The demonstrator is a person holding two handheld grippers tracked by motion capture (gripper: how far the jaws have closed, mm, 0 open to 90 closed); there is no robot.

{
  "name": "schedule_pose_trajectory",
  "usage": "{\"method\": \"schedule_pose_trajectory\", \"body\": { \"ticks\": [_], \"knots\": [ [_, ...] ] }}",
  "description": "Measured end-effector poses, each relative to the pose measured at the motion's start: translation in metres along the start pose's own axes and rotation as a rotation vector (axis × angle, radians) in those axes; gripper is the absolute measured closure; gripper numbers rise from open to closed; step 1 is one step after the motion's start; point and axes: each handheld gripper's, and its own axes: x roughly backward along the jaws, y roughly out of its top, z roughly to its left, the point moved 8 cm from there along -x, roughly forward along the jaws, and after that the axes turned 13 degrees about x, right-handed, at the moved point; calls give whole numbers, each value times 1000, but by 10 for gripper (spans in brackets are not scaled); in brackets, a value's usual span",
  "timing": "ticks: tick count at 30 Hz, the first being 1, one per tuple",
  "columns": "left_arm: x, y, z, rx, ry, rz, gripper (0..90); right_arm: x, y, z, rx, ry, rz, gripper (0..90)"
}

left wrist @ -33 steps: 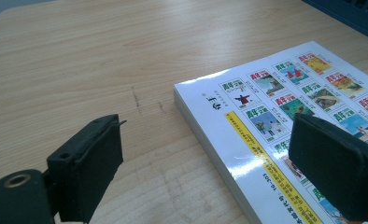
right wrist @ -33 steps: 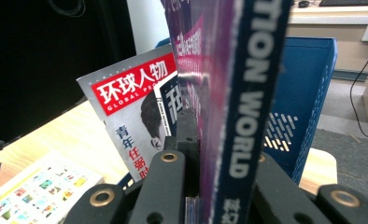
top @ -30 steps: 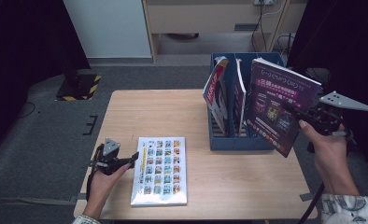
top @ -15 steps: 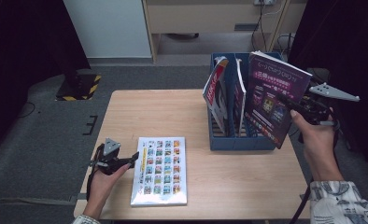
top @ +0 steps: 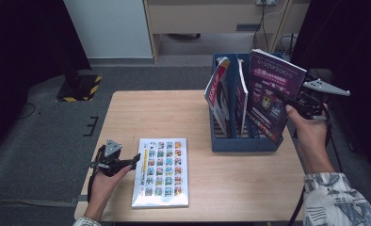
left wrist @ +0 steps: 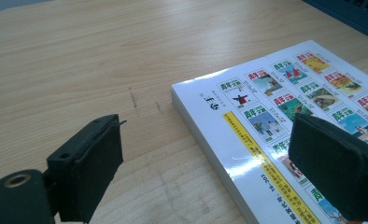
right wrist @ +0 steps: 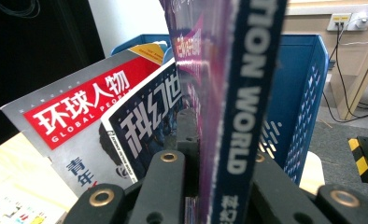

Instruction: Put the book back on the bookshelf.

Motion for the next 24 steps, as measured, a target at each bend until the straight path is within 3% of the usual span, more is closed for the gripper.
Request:
{"method": "schedule_pose_trajectory", "body": {
  "ticks": [24],
  "knots": [
    [0,0,0,-6,1,0,96,-29,0,2,-26,-32,14,845]
  ]
}}
